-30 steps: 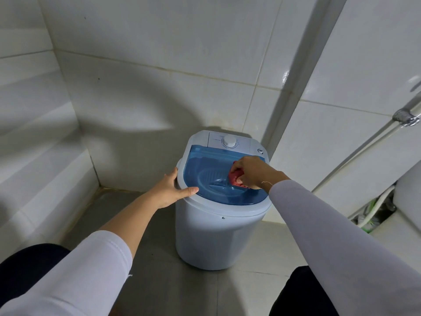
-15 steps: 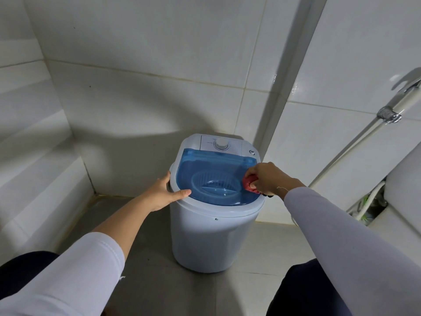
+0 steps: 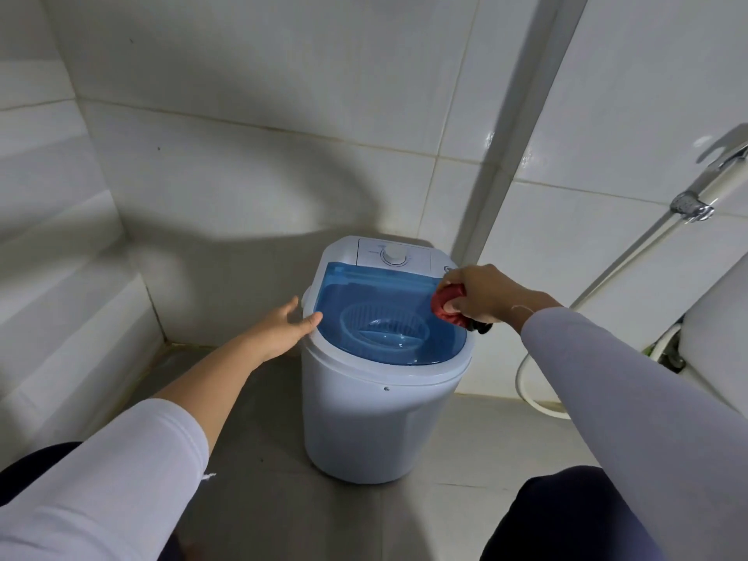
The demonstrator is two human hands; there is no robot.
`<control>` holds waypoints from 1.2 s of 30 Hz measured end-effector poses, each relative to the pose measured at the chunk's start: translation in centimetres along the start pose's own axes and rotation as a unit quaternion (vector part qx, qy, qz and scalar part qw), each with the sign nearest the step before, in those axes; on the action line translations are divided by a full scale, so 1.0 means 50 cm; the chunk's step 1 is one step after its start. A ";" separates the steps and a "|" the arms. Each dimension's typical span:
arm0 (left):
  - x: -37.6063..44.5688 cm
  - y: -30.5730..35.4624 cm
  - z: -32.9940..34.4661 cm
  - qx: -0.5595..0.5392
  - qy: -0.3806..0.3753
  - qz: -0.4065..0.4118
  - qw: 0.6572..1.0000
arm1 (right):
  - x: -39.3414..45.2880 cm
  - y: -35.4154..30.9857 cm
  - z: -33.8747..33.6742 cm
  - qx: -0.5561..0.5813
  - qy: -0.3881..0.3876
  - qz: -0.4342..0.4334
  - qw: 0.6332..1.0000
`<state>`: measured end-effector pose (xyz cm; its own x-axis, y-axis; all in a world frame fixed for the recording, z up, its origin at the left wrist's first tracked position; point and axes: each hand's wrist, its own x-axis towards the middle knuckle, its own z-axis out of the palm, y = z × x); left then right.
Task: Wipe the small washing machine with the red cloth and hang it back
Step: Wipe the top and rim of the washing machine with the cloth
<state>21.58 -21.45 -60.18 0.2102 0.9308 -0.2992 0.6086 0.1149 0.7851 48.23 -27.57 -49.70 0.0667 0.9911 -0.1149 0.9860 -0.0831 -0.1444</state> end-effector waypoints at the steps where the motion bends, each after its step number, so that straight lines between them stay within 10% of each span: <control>1: 0.008 -0.002 -0.004 -0.001 0.009 -0.004 1.000 | 0.006 -0.023 -0.005 0.002 0.000 -0.018 1.000; 14: 0.026 -0.006 0.000 -0.041 -0.001 0.033 0.999 | 0.074 -0.246 0.098 -0.019 -0.062 -0.138 0.988; 36: 0.007 -0.010 0.030 -0.002 0.022 0.036 0.999 | -0.011 -0.141 0.085 -0.082 -0.100 -0.171 0.977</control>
<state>22.47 -21.71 -61.48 0.2193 0.9509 -0.2186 0.5908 0.0489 0.8053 40.59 -27.94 -52.78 -0.2858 0.9169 -0.2785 0.9577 0.2831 -0.0510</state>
